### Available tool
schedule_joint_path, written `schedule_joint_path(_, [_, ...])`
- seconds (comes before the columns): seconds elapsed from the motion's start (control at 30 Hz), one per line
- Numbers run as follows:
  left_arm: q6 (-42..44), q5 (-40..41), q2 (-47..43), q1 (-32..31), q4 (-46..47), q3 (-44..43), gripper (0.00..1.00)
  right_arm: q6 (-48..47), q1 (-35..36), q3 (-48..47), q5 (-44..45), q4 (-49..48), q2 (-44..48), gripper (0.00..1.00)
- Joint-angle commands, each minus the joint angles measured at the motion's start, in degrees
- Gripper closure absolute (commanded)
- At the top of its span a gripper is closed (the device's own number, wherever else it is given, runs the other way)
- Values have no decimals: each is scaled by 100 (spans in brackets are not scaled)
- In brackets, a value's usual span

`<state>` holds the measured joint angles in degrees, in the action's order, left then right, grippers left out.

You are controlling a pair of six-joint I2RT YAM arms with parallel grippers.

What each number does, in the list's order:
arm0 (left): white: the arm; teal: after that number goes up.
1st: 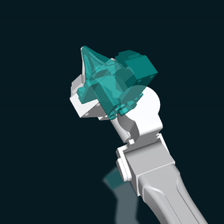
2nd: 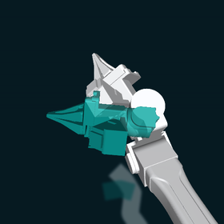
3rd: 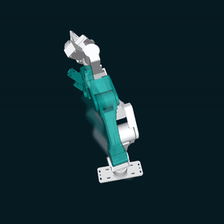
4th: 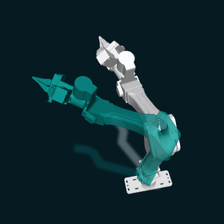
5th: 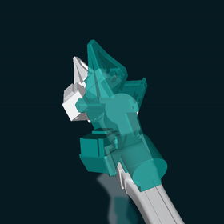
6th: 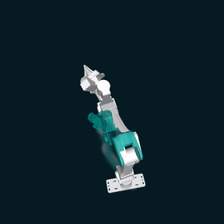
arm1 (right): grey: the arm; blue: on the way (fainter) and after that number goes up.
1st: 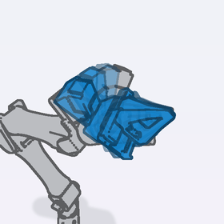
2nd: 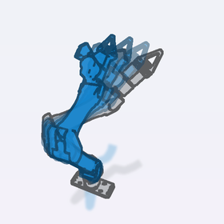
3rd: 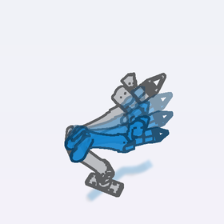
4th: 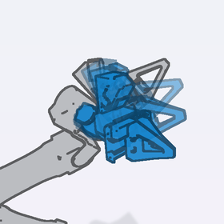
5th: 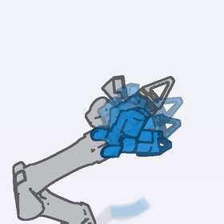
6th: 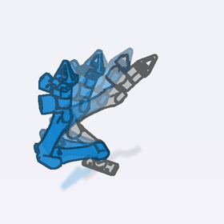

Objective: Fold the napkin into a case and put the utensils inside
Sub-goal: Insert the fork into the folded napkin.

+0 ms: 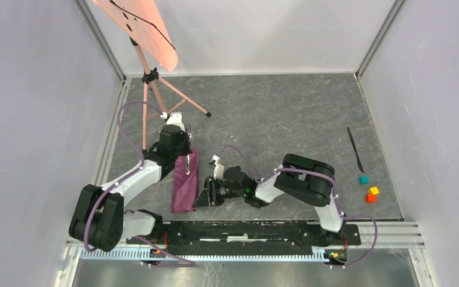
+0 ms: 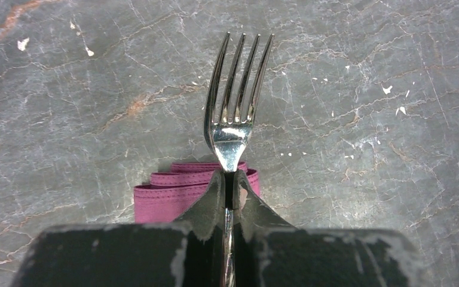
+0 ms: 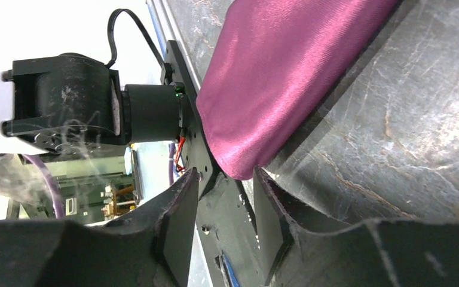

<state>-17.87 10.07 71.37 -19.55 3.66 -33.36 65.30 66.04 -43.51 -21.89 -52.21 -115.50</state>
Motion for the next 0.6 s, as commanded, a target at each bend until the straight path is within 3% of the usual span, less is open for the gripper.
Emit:
schedule_joint_path(0.0, [-434, -150, -13, 34, 495, 177, 98, -34, 71, -175, 192, -47, -181, 58])
schedule_joint_path(0.2, [-593, -155, -189, 23, 138, 216, 98, -50, 93, -298, 262, 33, -337, 72])
schedule_joint_path(0.57, [-707, -330, -534, 24, -497, 340, 98, -52, 100, -439, 287, 47, -482, 82])
